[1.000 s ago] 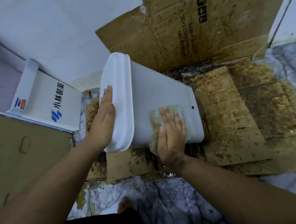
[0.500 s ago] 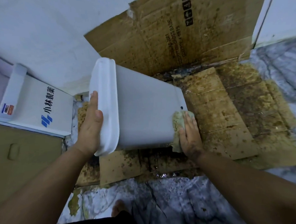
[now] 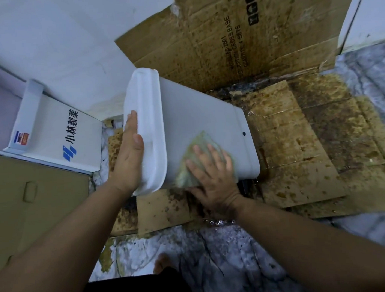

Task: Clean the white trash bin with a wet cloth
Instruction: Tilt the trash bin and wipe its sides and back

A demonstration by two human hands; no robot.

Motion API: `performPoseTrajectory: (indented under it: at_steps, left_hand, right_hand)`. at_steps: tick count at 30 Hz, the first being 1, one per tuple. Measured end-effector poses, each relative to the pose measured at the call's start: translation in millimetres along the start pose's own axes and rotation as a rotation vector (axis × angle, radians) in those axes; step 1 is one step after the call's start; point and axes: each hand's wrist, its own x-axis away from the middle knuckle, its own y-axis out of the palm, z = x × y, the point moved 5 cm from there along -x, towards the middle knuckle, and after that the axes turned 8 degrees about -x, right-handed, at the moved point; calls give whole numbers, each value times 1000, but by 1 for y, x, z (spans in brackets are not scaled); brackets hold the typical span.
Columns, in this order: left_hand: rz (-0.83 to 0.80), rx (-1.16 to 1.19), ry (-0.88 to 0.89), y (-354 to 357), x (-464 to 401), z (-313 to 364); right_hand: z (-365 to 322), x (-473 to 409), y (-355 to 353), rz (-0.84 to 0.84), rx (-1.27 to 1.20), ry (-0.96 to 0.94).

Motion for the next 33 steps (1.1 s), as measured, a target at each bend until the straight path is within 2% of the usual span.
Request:
performPoseTrajectory:
  at_steps: [4, 7, 11, 14, 17, 20, 23, 26, 30, 33]
  left_hand:
    - [-1, 23, -59, 1, -2, 12]
    - [8, -62, 1, 5, -6, 18]
    - [-81, -150, 27, 11, -19, 37]
    - [-101, -332, 197, 17, -23, 52]
    - [-58, -392, 214, 24, -23, 57]
    - [-70, -382, 187, 28, -22, 67]
    - [-67, -372, 185, 29, -21, 72]
    - [-55, -356, 192, 27, -29, 58]
    - [-39, -320, 217, 17, -34, 29]
    - [-9, -258, 223, 11, -23, 24]
  right_hand:
    - [57, 31, -8, -57, -85, 212]
    - [53, 27, -17, -76, -224, 269]
    - [-6, -12, -41, 111, -497, 327]
    - [-34, -25, -57, 398, -778, 523]
    - [-54, -22, -64, 504, -902, 469]
    - [-70, -18, -71, 472, -761, 418]
    - [-72, -25, -76, 338, -542, 395]
    - [-67, -49, -77, 210, -489, 406]
    - [-61, -80, -70, 110, -603, 498]
    - [-42, -88, -52, 131, -765, 624]
